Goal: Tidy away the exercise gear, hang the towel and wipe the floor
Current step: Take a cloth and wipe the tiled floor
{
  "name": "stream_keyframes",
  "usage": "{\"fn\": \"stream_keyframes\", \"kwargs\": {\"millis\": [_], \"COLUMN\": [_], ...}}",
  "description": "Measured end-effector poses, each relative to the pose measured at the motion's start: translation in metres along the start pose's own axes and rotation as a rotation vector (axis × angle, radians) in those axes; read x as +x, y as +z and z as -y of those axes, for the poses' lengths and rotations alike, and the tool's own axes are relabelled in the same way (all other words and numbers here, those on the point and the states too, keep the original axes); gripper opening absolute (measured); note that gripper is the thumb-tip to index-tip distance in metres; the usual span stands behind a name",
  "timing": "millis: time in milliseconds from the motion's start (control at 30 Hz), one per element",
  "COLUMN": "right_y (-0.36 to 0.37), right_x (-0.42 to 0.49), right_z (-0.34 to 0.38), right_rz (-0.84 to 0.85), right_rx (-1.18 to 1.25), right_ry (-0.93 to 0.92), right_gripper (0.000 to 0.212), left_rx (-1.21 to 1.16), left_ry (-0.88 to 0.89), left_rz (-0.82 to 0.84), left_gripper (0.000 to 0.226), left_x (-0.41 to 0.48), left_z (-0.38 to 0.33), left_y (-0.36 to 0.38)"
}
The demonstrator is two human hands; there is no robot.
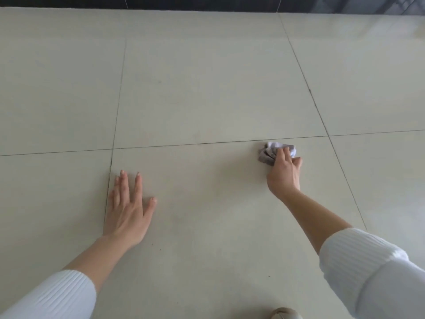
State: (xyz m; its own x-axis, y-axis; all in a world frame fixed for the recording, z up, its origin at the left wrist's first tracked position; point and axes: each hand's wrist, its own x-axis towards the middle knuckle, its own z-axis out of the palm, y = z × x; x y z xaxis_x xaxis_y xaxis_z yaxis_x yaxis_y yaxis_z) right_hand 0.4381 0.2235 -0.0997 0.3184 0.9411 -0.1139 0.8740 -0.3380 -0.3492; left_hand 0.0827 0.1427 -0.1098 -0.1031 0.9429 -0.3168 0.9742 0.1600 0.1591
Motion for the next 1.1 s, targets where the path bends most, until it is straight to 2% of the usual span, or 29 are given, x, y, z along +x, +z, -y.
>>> {"fn": "stream_keyframes", "kwargs": {"millis": [100, 167, 333, 467, 667, 800, 867, 933, 1033, 1100], "right_y": [0.017, 0.031, 0.058, 0.068, 0.068, 0.061, 0.056, 0.051, 0.041, 0.041], "right_x": [0.005, -0.001, -0.030, -0.076, -0.137, -0.112, -0.077, -0.037, 0.010, 0.024], "right_z": [0.033, 0.054, 0.099, 0.114, 0.091, 0.076, 0.074, 0.071, 0.075, 0.090], "right_rz": [-0.069, -0.089, 0.013, 0.093, 0.236, 0.309, 0.253, 0.127, 0.032, 0.010], "right_rx": [-0.001, 0.046, 0.174, 0.173, 0.227, 0.154, 0.110, 0.096, 0.100, 0.123], "right_ry": [0.074, 0.014, -0.333, -0.631, -1.012, -1.200, -1.172, -1.008, -0.517, -0.253], "right_gripper": [0.057, 0.062, 0.071, 0.062, 0.049, 0.050, 0.051, 0.055, 0.071, 0.070], "left_rx": [-0.044, -0.048, -0.051, -0.041, -0.056, -0.073, -0.101, -0.117, -0.060, -0.039], "left_ry": [0.000, 0.010, 0.019, 0.047, 0.034, 0.033, -0.022, -0.100, -0.148, -0.131], "left_rz": [-0.003, -0.028, -0.061, -0.133, -0.212, -0.252, -0.268, -0.261, -0.214, -0.187], "left_gripper": [0.080, 0.084, 0.081, 0.072, 0.061, 0.063, 0.065, 0.067, 0.071, 0.072], "left_x": [0.002, 0.002, 0.003, 0.002, 0.005, 0.013, 0.017, 0.018, 0.012, 0.010], "left_z": [0.003, 0.006, 0.007, 0.007, 0.009, 0.011, 0.016, 0.027, 0.044, 0.049], "left_y": [0.008, 0.013, 0.016, 0.018, 0.016, 0.010, 0.006, 0.006, 0.009, 0.010]}}
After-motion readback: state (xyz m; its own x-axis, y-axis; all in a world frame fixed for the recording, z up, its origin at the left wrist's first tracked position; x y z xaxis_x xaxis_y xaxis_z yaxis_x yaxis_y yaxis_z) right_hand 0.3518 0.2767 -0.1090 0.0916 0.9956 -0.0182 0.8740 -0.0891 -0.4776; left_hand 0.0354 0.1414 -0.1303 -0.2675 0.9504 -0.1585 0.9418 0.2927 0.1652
